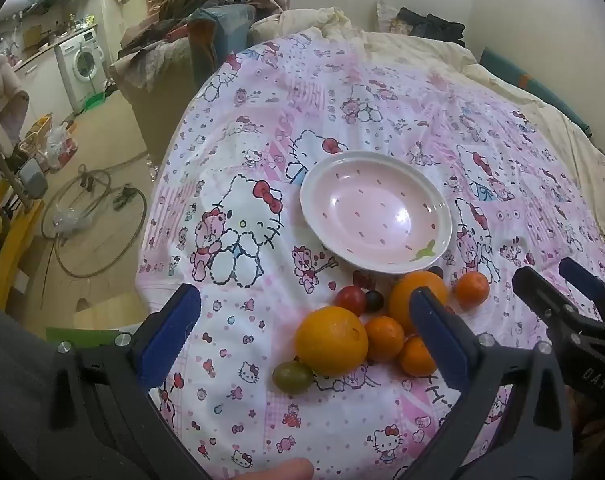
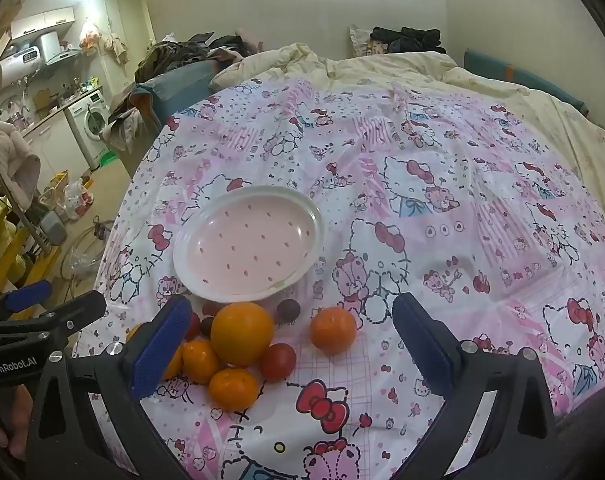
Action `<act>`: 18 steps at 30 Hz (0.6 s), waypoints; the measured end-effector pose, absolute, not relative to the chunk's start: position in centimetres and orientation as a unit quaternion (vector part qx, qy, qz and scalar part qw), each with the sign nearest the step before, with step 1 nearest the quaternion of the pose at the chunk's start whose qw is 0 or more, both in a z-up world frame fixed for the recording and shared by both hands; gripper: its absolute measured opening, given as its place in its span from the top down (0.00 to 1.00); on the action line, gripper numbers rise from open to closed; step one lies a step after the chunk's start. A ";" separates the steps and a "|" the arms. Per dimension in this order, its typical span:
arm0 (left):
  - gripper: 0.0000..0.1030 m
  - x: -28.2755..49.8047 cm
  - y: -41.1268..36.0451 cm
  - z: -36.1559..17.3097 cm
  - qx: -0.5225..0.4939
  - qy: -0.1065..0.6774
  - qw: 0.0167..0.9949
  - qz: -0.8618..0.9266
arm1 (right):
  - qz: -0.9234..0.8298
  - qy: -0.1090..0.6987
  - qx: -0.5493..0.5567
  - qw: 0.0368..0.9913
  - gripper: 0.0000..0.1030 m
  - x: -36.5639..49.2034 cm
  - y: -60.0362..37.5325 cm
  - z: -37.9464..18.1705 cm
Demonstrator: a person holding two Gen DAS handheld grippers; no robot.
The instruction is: Organize fruits
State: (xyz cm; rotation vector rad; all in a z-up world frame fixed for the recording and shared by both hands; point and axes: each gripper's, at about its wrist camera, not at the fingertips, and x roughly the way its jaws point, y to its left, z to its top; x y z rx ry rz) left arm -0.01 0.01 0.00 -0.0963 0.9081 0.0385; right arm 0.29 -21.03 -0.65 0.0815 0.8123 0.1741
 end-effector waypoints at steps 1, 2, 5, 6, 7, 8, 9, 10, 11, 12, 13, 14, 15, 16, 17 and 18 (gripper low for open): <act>0.00 0.0 0.0 0.0 -0.047 0.440 0.897 0.018 | 0.084 0.394 0.039 0.914 0.01 0.3 -21.0 -0.6; 0.00 0.0 0.0 0.0 -0.046 0.440 0.897 0.018 | 0.084 0.394 0.039 0.915 0.01 0.3 -21.0 -0.6; 0.00 0.1 -0.1 0.0 -0.045 0.439 0.897 0.017 | 0.083 0.395 0.040 0.914 0.01 0.3 -21.0 -0.6; 0.00 0.1 -0.1 0.1 -0.045 0.439 0.897 0.016 | 0.083 0.395 0.040 0.914 0.01 0.3 -21.1 -0.6; 0.00 0.1 -0.1 0.1 -0.045 0.439 0.897 0.016 | 0.083 0.395 0.041 0.914 0.01 0.3 -21.1 -0.6; 0.00 0.0 0.0 0.0 -0.047 0.439 0.897 0.019 | 0.083 0.395 0.041 0.914 0.01 0.3 -21.1 -0.6; 0.00 0.0 0.0 0.0 -0.047 0.438 0.897 0.018 | 0.084 0.393 0.038 0.915 0.01 0.2 -21.0 -0.6; 0.00 0.0 0.0 0.0 -0.047 0.439 0.897 0.018 | 0.084 0.393 0.038 0.915 0.01 0.2 -21.0 -0.6; 0.00 0.0 0.0 0.0 -0.047 0.439 0.897 0.017 | 0.084 0.393 0.038 0.915 0.01 0.2 -21.0 -0.6; 0.00 0.0 0.0 0.0 -0.046 0.439 0.897 0.017 | 0.085 0.393 0.038 0.915 0.01 0.2 -21.0 -0.6; 0.00 0.0 0.0 0.0 -0.046 0.439 0.897 0.017 | 0.085 0.393 0.038 0.915 0.01 0.2 -21.0 -0.6; 0.00 0.0 0.0 0.0 -0.046 0.438 0.897 0.016 | 0.084 0.393 0.039 0.915 0.01 0.3 -21.1 -0.6; 0.00 0.1 0.0 0.0 -0.046 0.439 0.897 0.016 | 0.084 0.393 0.038 0.915 0.01 0.3 -21.1 -0.6; 0.00 0.1 0.0 0.0 -0.047 0.438 0.898 0.017 | 0.084 0.393 0.039 0.915 0.01 0.3 -21.1 -0.6; 0.00 0.0 0.0 0.0 -0.048 0.438 0.898 0.019 | 0.084 0.393 0.038 0.915 0.01 0.3 -21.1 -0.6; 0.00 0.0 0.0 0.0 -0.047 0.438 0.898 0.019 | 0.083 0.393 0.038 0.915 0.01 0.3 -21.1 -0.6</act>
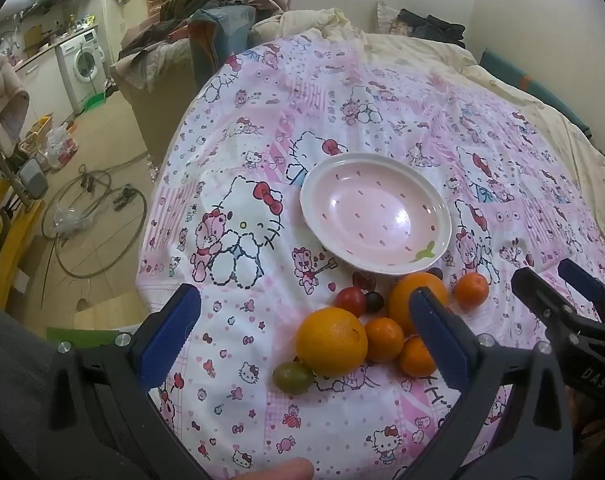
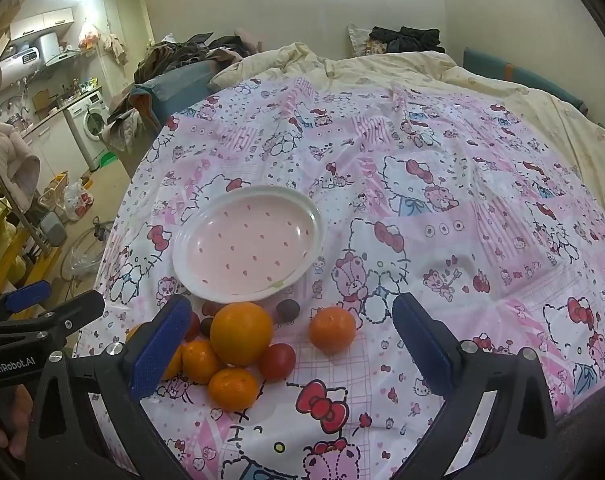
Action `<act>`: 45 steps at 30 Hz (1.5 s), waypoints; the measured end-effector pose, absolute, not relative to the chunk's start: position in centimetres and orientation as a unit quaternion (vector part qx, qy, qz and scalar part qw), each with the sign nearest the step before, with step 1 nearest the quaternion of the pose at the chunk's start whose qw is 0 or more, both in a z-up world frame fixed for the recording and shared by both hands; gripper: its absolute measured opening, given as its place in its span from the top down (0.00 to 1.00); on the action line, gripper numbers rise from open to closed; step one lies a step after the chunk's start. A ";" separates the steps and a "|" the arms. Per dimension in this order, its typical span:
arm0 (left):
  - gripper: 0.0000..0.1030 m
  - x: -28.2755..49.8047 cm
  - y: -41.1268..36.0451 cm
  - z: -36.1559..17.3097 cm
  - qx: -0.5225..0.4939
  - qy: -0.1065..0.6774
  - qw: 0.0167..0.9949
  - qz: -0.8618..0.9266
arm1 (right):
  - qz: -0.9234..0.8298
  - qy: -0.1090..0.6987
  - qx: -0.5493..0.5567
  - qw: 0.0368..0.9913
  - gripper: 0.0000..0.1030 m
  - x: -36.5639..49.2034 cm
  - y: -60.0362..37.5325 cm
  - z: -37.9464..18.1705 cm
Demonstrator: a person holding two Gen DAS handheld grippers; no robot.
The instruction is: Organize fruits
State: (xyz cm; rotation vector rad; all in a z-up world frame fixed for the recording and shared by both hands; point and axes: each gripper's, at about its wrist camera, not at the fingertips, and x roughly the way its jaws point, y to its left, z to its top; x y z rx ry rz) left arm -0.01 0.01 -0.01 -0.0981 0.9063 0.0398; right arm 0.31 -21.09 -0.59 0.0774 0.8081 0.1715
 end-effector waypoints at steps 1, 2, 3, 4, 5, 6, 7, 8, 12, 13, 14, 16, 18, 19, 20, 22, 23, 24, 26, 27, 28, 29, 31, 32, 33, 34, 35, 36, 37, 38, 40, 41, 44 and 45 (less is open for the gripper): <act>0.00 0.0 0.0 0.0 -0.047 0.438 0.898 0.019 | 0.084 0.392 0.037 0.915 0.01 0.3 -21.1 -0.6; 0.00 0.0 0.0 0.0 -0.047 0.438 0.898 0.019 | 0.084 0.391 0.037 0.916 0.01 0.3 -21.1 -0.6; 0.00 0.0 0.0 0.0 -0.047 0.438 0.898 0.019 | 0.084 0.391 0.036 0.916 0.01 0.4 -21.1 -0.6; 0.00 0.0 0.0 0.0 -0.047 0.438 0.898 0.019 | 0.084 0.391 0.036 0.916 0.01 0.4 -21.1 -0.6; 0.00 0.0 0.0 0.0 -0.047 0.438 0.898 0.019 | 0.084 0.391 0.035 0.916 0.01 0.3 -21.1 -0.6; 0.00 0.0 0.0 0.0 -0.047 0.438 0.898 0.020 | 0.084 0.391 0.036 0.916 0.01 0.3 -21.1 -0.5; 0.00 0.0 0.0 0.0 -0.047 0.437 0.898 0.019 | 0.084 0.391 0.036 0.916 0.01 0.3 -21.1 -0.5; 0.00 0.0 0.0 0.0 -0.047 0.437 0.898 0.019 | 0.083 0.391 0.036 0.916 0.01 0.3 -21.1 -0.6; 0.00 0.0 0.0 0.0 -0.047 0.437 0.898 0.019 | 0.083 0.391 0.035 0.916 0.00 0.2 -21.1 -0.6; 0.00 0.0 0.0 0.0 -0.047 0.437 0.898 0.019 | 0.083 0.391 0.036 0.916 0.00 0.2 -21.1 -0.6; 0.00 0.0 0.0 0.0 -0.047 0.437 0.898 0.019 | 0.083 0.391 0.037 0.916 0.00 0.4 -21.1 -0.5; 0.00 0.0 0.0 0.0 -0.046 0.437 0.898 0.019 | 0.083 0.391 0.037 0.916 0.00 0.4 -21.1 -0.5; 0.00 0.1 0.0 -0.1 -0.046 0.437 0.898 0.018 | 0.084 0.390 0.040 0.916 0.00 0.3 -21.3 -0.4; 0.00 0.0 0.0 -0.1 -0.046 0.437 0.898 0.018 | 0.084 0.390 0.040 0.916 0.00 0.4 -21.3 -0.4; 0.00 0.2 0.2 0.4 -0.045 0.437 0.898 0.019 | 0.084 0.390 0.040 0.916 0.00 0.4 -21.3 -0.4; 0.00 0.3 0.2 0.5 -0.046 0.437 0.898 0.019 | 0.085 0.390 0.041 0.916 0.00 0.4 -21.3 -0.4; 0.00 0.3 0.2 0.5 -0.046 0.437 0.898 0.019 | 0.084 0.390 0.041 0.916 0.00 0.4 -21.2 -0.4; 0.00 0.3 0.3 0.5 -0.046 0.437 0.898 0.019 | 0.084 0.389 0.041 0.916 0.00 0.4 -21.2 -0.4; 0.00 0.3 0.2 0.5 -0.046 0.437 0.898 0.019 | 0.084 0.389 0.040 0.916 0.00 0.4 -21.2 -0.4; 0.00 0.2 0.2 0.5 -0.046 0.437 0.898 0.019 | 0.084 0.389 0.040 0.917 0.00 0.3 -21.2 -0.4; 0.00 0.0 0.5 0.6 -0.047 0.438 0.898 0.018 | 0.084 0.388 0.039 0.917 0.00 0.4 -21.2 -0.4; 0.00 0.0 0.5 0.7 -0.047 0.438 0.898 0.019 | 0.084 0.389 0.041 0.917 0.00 0.4 -21.3 -0.4; 0.00 0.0 0.6 0.8 -0.047 0.438 0.898 0.019 | 0.084 0.389 0.043 0.916 0.00 0.3 -21.3 -0.5; 0.00 0.0 0.6 0.8 -0.047 0.438 0.898 0.019 | 0.083 0.390 0.042 0.916 0.00 0.3 -21.3 -0.5; 0.00 0.0 0.6 0.8 -0.047 0.438 0.898 0.019 | 0.082 0.390 0.042 0.916 0.00 0.3 -21.4 -0.5; 0.00 -0.1 0.3 0.5 -0.047 0.438 0.898 0.019 | 0.083 0.390 0.043 0.916 0.00 0.3 -21.4 -0.5; 0.00 -0.1 0.3 0.5 -0.047 0.438 0.898 0.019 | 0.083 0.390 0.044 0.916 0.00 0.3 -21.4 -0.5; 0.00 -0.1 0.3 0.5 -0.047 0.437 0.898 0.019 | 0.083 0.390 0.043 0.916 0.00 0.3 -21.4 -0.5; 0.00 -0.1 0.3 0.5 -0.047 0.437 0.898 0.019 | 0.083 0.390 0.042 0.916 0.00 0.3 -21.4 -0.5; 0.00 -0.1 0.4 0.5 -0.046 0.437 0.898 0.019 | 0.084 0.390 0.043 0.916 0.00 0.3 -21.4 -0.5; 0.00 -0.1 0.3 0.5 -0.047 0.438 0.898 0.019 | 0.083 0.390 0.043 0.916 0.00 0.3 -21.4 -0.5; 0.00 -0.1 0.4 0.5 -0.047 0.438 0.898 0.019 | 0.083 0.390 0.043 0.916 0.00 0.3 -21.4 -0.5; 0.00 -0.1 0.4 0.5 -0.047 0.437 0.898 0.019 | 0.083 0.390 0.044 0.916 0.00 0.3 -21.4 -0.5; 0.00 0.0 0.3 0.2 -0.047 0.437 0.898 0.019 | 0.083 0.390 0.044 0.916 0.00 0.3 -21.4 -0.5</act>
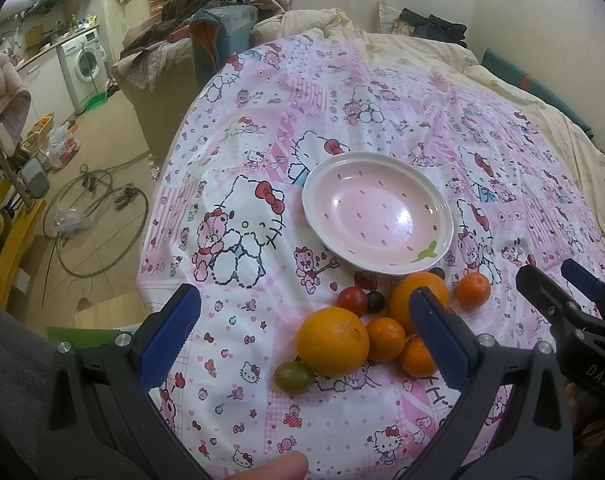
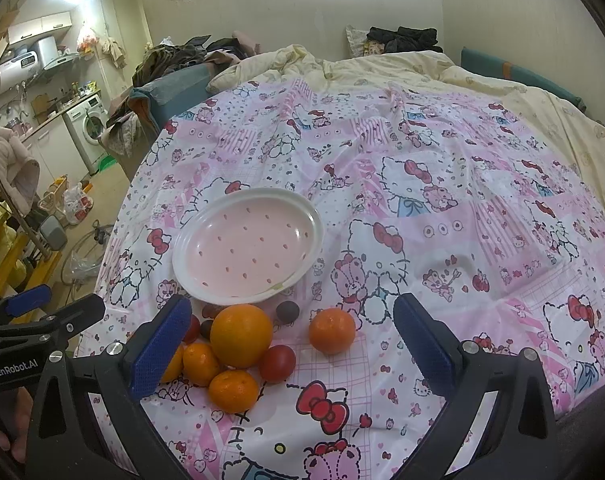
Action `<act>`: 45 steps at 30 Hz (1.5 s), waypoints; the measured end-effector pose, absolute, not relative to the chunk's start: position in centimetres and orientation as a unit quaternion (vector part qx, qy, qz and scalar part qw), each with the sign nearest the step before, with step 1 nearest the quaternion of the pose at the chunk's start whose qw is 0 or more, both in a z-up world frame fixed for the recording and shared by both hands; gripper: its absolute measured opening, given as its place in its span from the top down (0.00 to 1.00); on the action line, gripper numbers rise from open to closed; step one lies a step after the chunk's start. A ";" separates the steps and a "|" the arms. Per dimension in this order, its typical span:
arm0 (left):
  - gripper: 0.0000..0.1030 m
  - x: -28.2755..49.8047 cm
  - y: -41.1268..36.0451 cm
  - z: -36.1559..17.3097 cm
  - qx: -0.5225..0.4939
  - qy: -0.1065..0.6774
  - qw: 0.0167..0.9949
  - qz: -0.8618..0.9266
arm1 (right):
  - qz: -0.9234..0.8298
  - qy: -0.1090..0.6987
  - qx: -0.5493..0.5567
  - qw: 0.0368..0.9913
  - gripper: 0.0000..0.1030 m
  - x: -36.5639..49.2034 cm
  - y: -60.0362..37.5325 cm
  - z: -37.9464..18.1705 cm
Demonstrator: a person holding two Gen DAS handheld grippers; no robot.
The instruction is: Organize fruits
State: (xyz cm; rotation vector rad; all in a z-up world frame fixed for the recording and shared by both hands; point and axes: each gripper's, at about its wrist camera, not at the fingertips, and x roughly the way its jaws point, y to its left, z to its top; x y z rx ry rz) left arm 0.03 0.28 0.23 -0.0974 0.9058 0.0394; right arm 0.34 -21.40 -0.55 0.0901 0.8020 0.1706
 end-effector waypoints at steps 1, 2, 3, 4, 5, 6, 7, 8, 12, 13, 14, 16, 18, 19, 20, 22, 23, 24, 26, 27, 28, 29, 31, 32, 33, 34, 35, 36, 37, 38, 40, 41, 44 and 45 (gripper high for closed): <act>0.00 0.0 0.3 0.2 -0.047 0.438 0.898 0.019 | 0.083 0.390 0.043 0.916 0.00 0.3 -21.4 -0.5; 0.00 0.0 0.3 0.2 -0.047 0.438 0.898 0.019 | 0.083 0.390 0.043 0.916 0.00 0.4 -21.4 -0.5; 0.00 0.0 0.3 0.2 -0.047 0.438 0.898 0.019 | 0.083 0.390 0.043 0.916 0.00 0.4 -21.4 -0.5; 0.00 0.0 0.3 0.2 -0.047 0.437 0.898 0.019 | 0.083 0.390 0.043 0.916 0.00 0.4 -21.4 -0.5; 0.00 0.0 0.3 0.2 -0.046 0.437 0.898 0.019 | 0.084 0.390 0.043 0.916 0.00 0.4 -21.4 -0.5; 0.00 0.0 0.3 0.2 -0.047 0.437 0.898 0.019 | 0.083 0.390 0.043 0.916 0.00 0.4 -21.4 -0.5; 0.00 0.0 0.3 0.2 -0.047 0.437 0.898 0.019 | 0.083 0.390 0.043 0.916 0.00 0.4 -21.4 -0.5; 0.00 0.0 0.3 0.2 -0.047 0.437 0.898 0.019 | 0.084 0.390 0.043 0.916 0.00 0.4 -21.4 -0.5; 0.00 0.0 0.3 0.2 -0.047 0.437 0.898 0.019 | 0.084 0.390 0.044 0.916 0.00 0.4 -21.4 -0.5; 0.00 0.0 0.3 0.2 -0.047 0.438 0.898 0.019 | 0.083 0.390 0.044 0.916 0.00 0.4 -21.5 -0.5; 0.00 0.0 0.3 0.2 -0.047 0.438 0.898 0.019 | 0.083 0.390 0.044 0.916 0.00 0.4 -21.4 -0.5; 0.00 0.0 0.3 0.2 -0.046 0.438 0.898 0.019 | 0.083 0.390 0.044 0.916 0.00 0.4 -21.4 -0.5; 0.00 -0.2 0.5 0.1 -0.046 0.438 0.898 0.019 | 0.084 0.390 0.044 0.916 0.00 0.4 -21.5 -0.5; 0.00 -0.2 0.5 0.1 -0.046 0.437 0.898 0.018 | 0.084 0.390 0.044 0.916 0.00 0.4 -21.5 -0.5; 0.00 -0.2 0.5 0.1 -0.046 0.437 0.898 0.018 | 0.084 0.390 0.044 0.916 0.00 0.4 -21.5 -0.5; 0.00 -0.2 0.4 0.1 -0.045 0.438 0.898 0.019 | 0.082 0.391 0.044 0.916 0.00 0.4 -21.6 -0.5; 0.00 -0.2 0.5 0.0 -0.046 0.438 0.897 0.019 | 0.082 0.391 0.046 0.915 0.00 0.4 -21.6 -0.6; 0.00 -0.2 0.6 0.1 -0.046 0.439 0.897 0.019 | 0.081 0.392 0.047 0.915 0.00 0.4 -21.7 -0.6; 0.00 -0.2 0.6 0.1 -0.046 0.438 0.897 0.019 | 0.081 0.392 0.048 0.915 0.00 0.4 -21.8 -0.6; 0.00 -0.2 0.6 0.1 -0.045 0.438 0.898 0.019 | 0.081 0.392 0.048 0.915 0.00 0.4 -21.8 -0.6; 0.00 -0.2 0.6 0.1 -0.045 0.438 0.898 0.019 | 0.081 0.392 0.048 0.915 0.00 0.5 -21.8 -0.6; 0.00 -0.1 0.6 0.0 -0.045 0.438 0.897 0.020 | 0.081 0.392 0.049 0.915 0.00 0.5 -21.8 -0.6; 0.00 0.0 0.8 -0.2 -0.048 0.444 0.894 0.022 | 0.081 0.395 0.055 0.914 0.00 0.5 -21.9 -0.7; 0.00 0.3 0.9 -0.3 -0.049 0.453 0.890 0.023 | 0.080 0.398 0.063 0.912 0.00 0.6 -22.2 -0.8; 0.00 0.7 1.2 -0.5 -0.051 0.466 0.883 0.023 | 0.077 0.400 0.072 0.910 0.00 0.7 -22.5 -0.8; 0.00 1.1 1.4 -0.6 -0.055 0.477 0.877 0.023 | 0.075 0.402 0.079 0.909 0.00 0.7 -22.7 -0.7; 0.00 1.6 1.8 -0.8 -0.063 0.490 0.869 0.023 | 0.071 0.404 0.088 0.908 0.00 0.8 -23.1 -0.8; 0.00 2.1 2.3 -1.0 -0.076 0.505 0.860 0.024 | 0.069 0.407 0.095 0.906 0.00 0.8 -23.4 -0.8; 0.01 2.7 2.7 -1.4 -0.092 0.522 0.847 0.024 | 0.067 0.409 0.101 0.904 0.00 0.9 -23.6 -0.8; 0.01 3.1 2.9 -1.8 -0.104 0.537 0.837 0.024 | 0.064 0.412 0.109 0.902 0.00 0.9 -23.9 -0.9; 0.04 3.9 3.0 -2.8 -0.123 0.571 0.811 0.020 | 0.060 0.416 0.121 0.899 0.00 0.9 -24.5 -1.0; 0.10 4.2 2.7 -3.4 -0.126 0.590 0.798 0.012 | 0.058 0.418 0.128 0.897 0.00 1.0 -24.8 -1.1; 0.19 4.8 1.0 -5.1 -0.120 0.633 0.764 -0.021 | 0.055 0.425 0.145 0.892 0.00 1.2 -25.4 -1.2; 0.21 4.9 0.4 -5.5 -0.113 0.641 0.759 -0.024 | 0.055 0.426 0.149 0.891 0.00 1.2 -25.5 -1.2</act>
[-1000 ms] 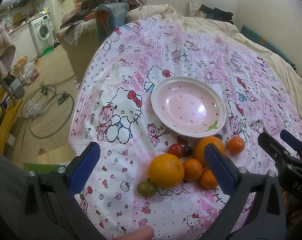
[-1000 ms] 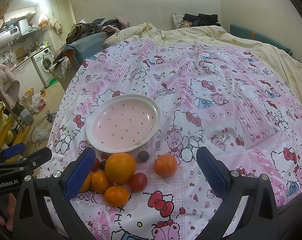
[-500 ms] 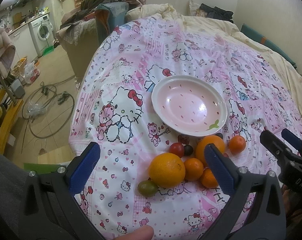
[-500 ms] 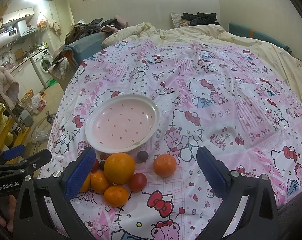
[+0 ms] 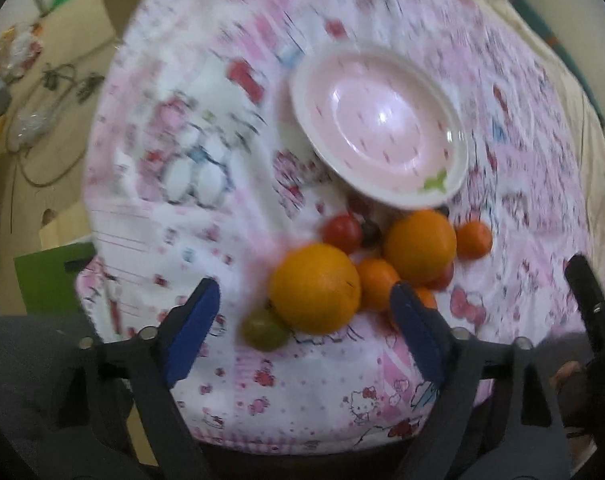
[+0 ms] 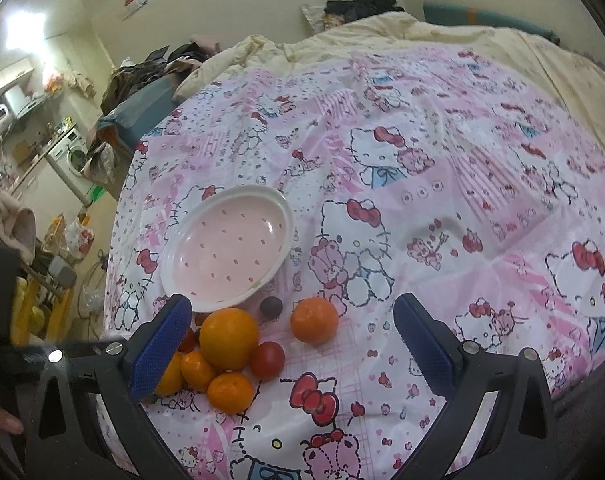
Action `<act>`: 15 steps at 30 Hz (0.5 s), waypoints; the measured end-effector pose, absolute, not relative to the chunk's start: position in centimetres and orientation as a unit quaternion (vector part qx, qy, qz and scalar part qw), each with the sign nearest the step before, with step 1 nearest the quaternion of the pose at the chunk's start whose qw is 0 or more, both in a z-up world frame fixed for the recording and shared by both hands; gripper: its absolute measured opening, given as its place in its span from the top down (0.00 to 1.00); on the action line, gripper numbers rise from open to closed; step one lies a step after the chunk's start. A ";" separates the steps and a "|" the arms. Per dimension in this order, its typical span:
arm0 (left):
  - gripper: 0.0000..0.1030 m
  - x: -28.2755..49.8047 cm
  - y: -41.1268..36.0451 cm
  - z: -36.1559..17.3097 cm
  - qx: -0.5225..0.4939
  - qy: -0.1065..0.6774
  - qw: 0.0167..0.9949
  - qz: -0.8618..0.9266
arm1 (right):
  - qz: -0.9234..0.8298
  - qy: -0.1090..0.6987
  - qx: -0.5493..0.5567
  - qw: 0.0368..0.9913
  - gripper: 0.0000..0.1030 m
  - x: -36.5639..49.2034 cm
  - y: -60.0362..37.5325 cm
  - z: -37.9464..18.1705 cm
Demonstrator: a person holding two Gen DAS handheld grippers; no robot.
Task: Organize fruits
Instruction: 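Grasp a large orange with the left gripper while the right gripper grasps a small tangerine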
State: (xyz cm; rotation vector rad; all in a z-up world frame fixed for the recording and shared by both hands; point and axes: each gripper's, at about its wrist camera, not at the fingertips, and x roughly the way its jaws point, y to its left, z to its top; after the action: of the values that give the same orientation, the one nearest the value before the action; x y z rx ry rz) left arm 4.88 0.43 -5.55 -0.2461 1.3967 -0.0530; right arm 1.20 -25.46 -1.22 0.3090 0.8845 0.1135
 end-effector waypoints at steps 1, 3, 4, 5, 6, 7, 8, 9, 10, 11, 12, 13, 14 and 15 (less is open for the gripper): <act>0.24 5.0 0.0 -5.9 -0.107 0.645 0.756 -0.024 | 0.055 0.426 0.151 0.890 0.00 1.2 -25.6 -1.2; 0.33 5.2 -0.5 -6.8 -0.097 0.653 0.751 -0.019 | 0.056 0.425 0.152 0.891 0.00 1.2 -25.7 -1.1; 0.37 5.3 -0.7 -7.4 -0.099 0.659 0.745 -0.018 | 0.056 0.424 0.153 0.891 0.00 1.2 -25.8 -1.1; 0.37 5.5 -0.8 -8.0 -0.101 0.664 0.741 -0.018 | 0.056 0.423 0.154 0.891 0.00 1.1 -25.9 -1.0; 0.37 5.7 -0.8 -8.4 -0.100 0.668 0.737 -0.019 | 0.055 0.423 0.155 0.891 0.00 1.1 -25.9 -1.0; 0.37 5.8 -0.9 -8.8 -0.096 0.673 0.733 -0.021 | 0.055 0.424 0.156 0.891 0.00 1.1 -26.0 -1.0; 0.38 5.9 -1.1 -9.0 -0.098 0.673 0.733 -0.025 | 0.053 0.425 0.157 0.890 0.00 1.2 -26.0 -1.1; 0.42 5.9 -1.3 -9.2 -0.100 0.674 0.731 -0.029 | 0.052 0.427 0.157 0.889 0.00 1.2 -26.1 -1.2; 0.44 5.9 -1.5 -9.5 -0.101 0.675 0.730 -0.033 | 0.049 0.429 0.157 0.888 0.00 1.3 -26.1 -1.3; 0.45 6.0 -1.6 -9.6 -0.100 0.673 0.732 -0.032 | 0.046 0.430 0.156 0.888 0.00 1.3 -26.3 -1.3; 0.46 5.9 -1.6 -9.6 -0.099 0.672 0.733 -0.034 | 0.040 0.431 0.156 0.888 0.00 1.4 -26.4 -1.4; 0.48 6.0 -1.6 -9.6 -0.099 0.672 0.733 -0.036 | 0.038 0.432 0.159 0.887 0.00 1.5 -26.6 -1.4; 0.50 6.0 -1.6 -9.6 -0.100 0.670 0.734 -0.038 | 0.037 0.433 0.164 0.886 0.00 1.5 -26.8 -1.5; 0.50 5.9 -1.5 -9.4 -0.103 0.668 0.736 -0.039 | 0.036 0.434 0.172 0.884 0.00 1.5 -27.1 -1.7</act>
State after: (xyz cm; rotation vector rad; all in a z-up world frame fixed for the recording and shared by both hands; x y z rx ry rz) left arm 5.92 -1.51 -9.43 -0.2264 1.4672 -0.0859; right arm 1.52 -27.10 -1.69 0.3571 0.9034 0.0739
